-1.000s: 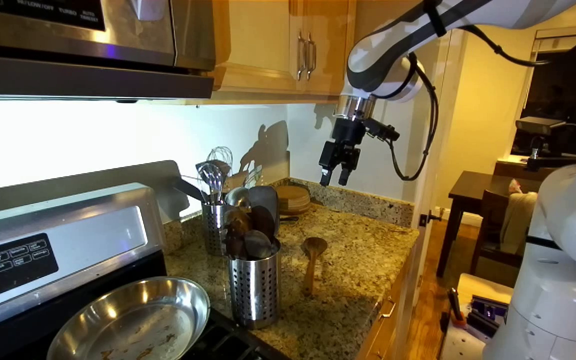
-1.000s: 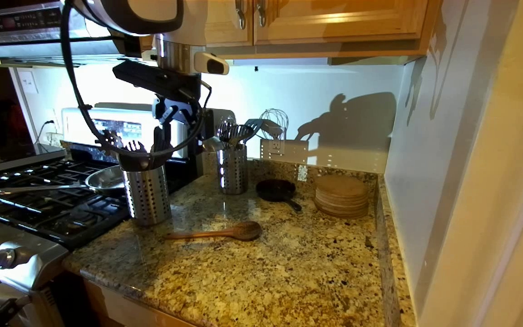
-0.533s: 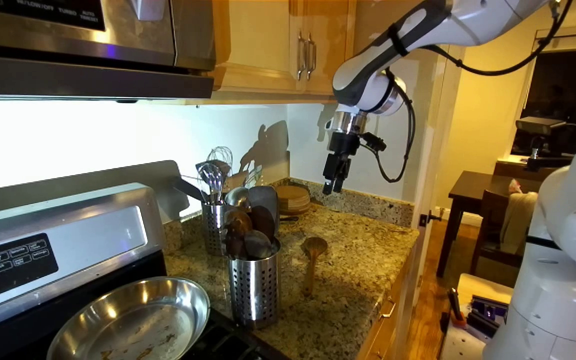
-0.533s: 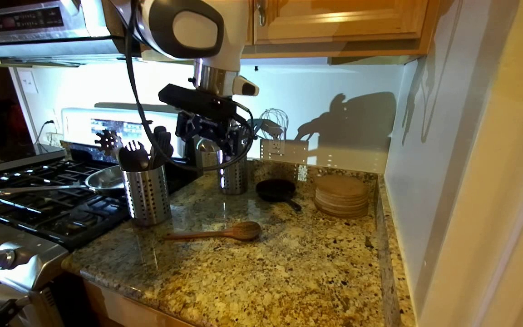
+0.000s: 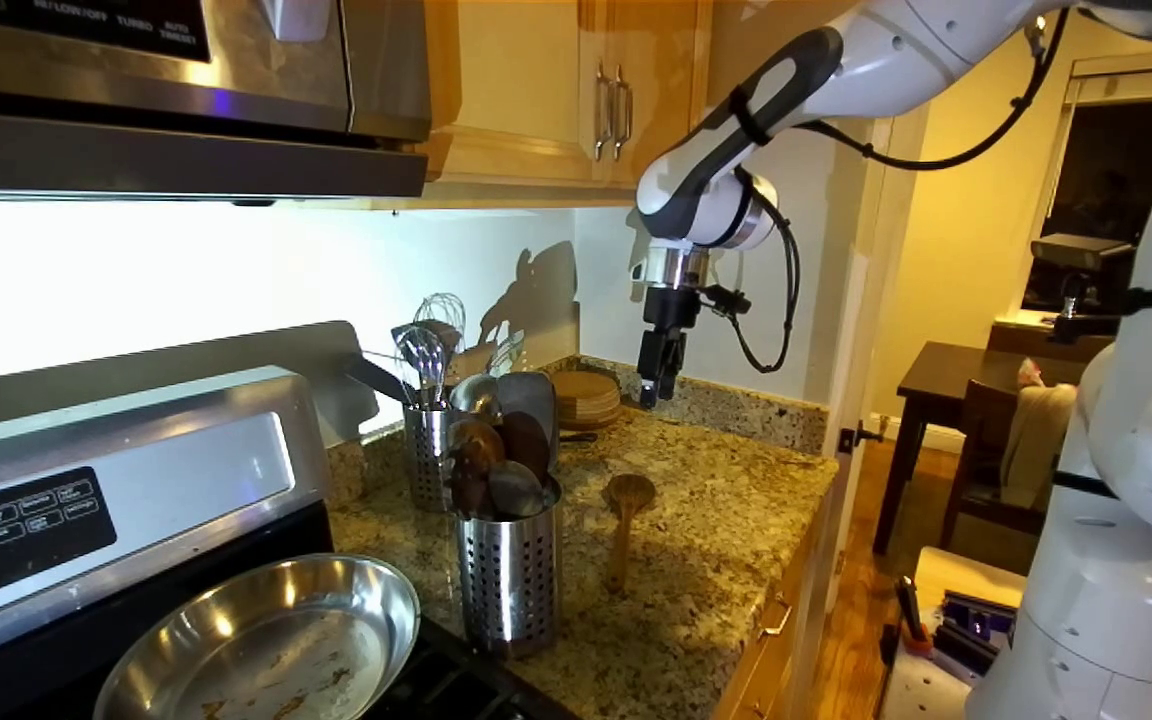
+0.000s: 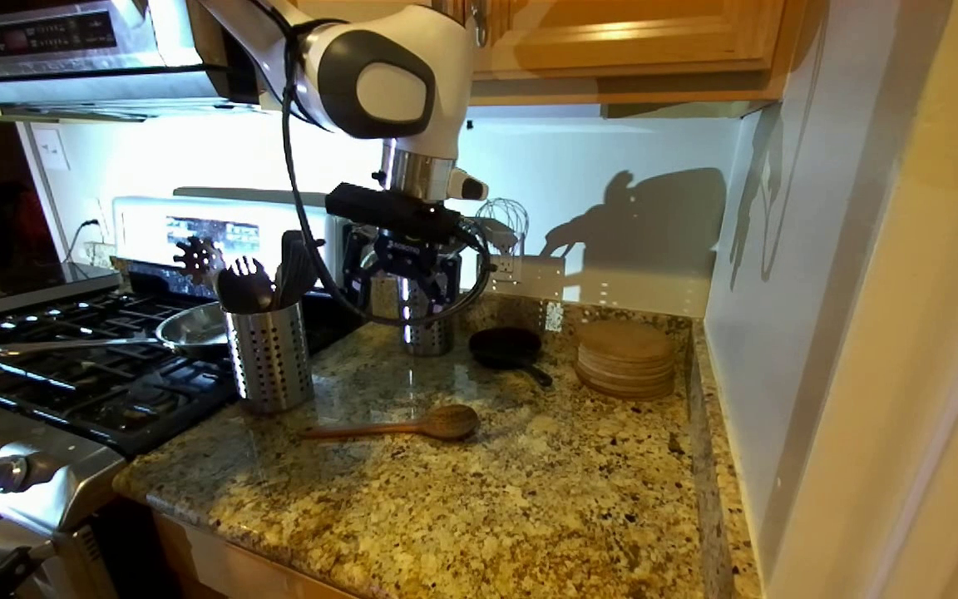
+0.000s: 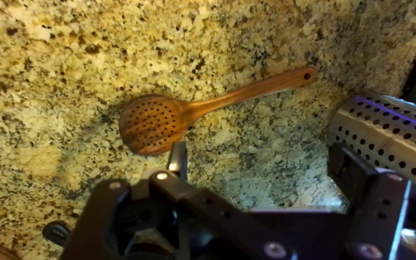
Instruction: Pick the wooden spoon on the counter and put it in the utensil holder next to the pan
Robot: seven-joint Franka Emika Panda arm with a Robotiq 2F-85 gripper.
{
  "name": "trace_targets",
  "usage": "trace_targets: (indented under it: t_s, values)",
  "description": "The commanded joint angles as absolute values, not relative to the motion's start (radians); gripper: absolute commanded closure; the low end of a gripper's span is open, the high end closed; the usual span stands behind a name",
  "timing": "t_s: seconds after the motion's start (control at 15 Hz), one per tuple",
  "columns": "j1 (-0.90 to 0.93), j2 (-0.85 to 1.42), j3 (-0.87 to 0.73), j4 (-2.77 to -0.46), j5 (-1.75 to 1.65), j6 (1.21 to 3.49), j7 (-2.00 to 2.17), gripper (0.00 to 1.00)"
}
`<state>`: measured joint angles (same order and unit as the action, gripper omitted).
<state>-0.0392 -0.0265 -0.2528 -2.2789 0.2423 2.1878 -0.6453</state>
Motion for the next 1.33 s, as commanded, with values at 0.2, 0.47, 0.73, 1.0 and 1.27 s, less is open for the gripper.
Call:
trace_targets:
  t_s: [0.2, 0.47, 0.73, 1.0, 1.27]
  values:
    - [-0.077, -0.027, -0.216, -2.275, 0.242, 2.185, -0.645, 0.00]
    - [-0.106, 0.043, -0.218, -2.263, 0.249, 2.226, -0.694, 0.00]
    - [-0.151, 0.114, -0.213, -2.254, 0.266, 2.280, -0.775, 0.00]
    - [-0.201, 0.178, -0.197, -2.249, 0.318, 2.337, -0.853, 0.00]
    - [-0.244, 0.231, -0.171, -2.246, 0.368, 2.388, -0.903, 0.00]
